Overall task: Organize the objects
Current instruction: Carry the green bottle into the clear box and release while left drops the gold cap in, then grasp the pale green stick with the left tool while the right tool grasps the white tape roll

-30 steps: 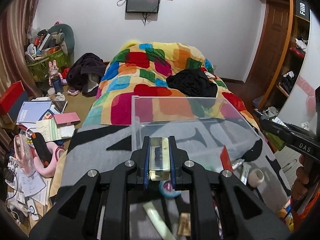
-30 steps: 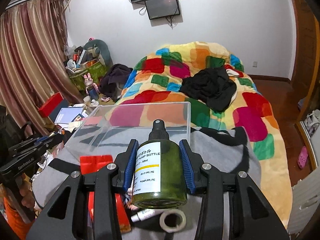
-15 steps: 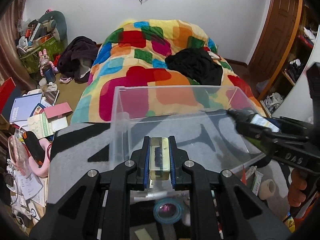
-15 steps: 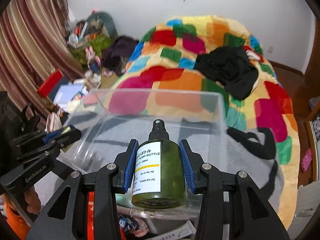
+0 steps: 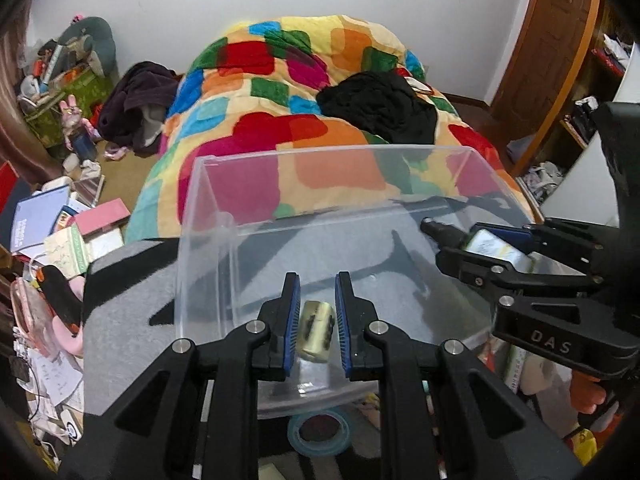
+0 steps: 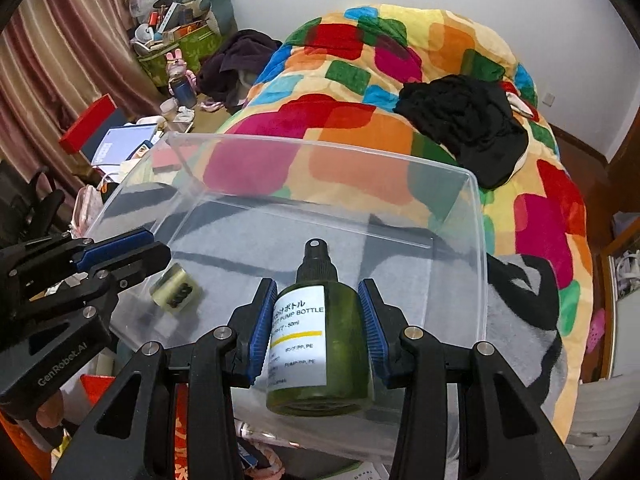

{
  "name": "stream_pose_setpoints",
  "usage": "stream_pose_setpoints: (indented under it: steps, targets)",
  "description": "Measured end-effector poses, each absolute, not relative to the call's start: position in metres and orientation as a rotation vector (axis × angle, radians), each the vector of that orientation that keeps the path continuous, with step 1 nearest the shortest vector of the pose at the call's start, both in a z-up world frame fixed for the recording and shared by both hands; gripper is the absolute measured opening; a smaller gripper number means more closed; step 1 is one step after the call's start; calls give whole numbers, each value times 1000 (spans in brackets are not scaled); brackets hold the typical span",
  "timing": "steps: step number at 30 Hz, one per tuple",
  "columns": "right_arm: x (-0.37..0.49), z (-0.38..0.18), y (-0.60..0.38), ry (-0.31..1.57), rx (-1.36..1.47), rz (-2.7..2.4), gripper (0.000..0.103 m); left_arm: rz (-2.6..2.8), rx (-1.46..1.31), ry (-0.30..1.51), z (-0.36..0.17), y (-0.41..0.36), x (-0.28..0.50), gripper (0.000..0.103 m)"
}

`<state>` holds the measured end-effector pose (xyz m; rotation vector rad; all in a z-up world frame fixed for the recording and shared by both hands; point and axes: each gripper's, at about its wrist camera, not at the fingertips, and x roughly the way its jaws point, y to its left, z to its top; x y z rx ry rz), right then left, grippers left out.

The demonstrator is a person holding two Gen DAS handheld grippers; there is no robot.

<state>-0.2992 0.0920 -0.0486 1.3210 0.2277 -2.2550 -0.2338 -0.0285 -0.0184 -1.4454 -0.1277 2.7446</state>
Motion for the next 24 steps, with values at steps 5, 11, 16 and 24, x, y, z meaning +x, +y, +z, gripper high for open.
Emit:
stream_pose_setpoints:
  steps: [5, 11, 16, 24]
  targets:
    - [-295, -38, 101, 173, 1308, -2250, 40, 2773, -1407, -104, -6, -28, -224, 19]
    - [-284, -18, 119, 81, 1260, -2275, 47, 2855, -1296, -45, 19, -25, -197, 47]
    - [-265, -3, 129, 92, 1193, -2319, 52, 2902, -1222, -54, 38, -23, -173, 70]
    - [-226, 13, 149, 99, 1088, -2367, 68, 2992, -1136, -42, 48, -23, -131, 92]
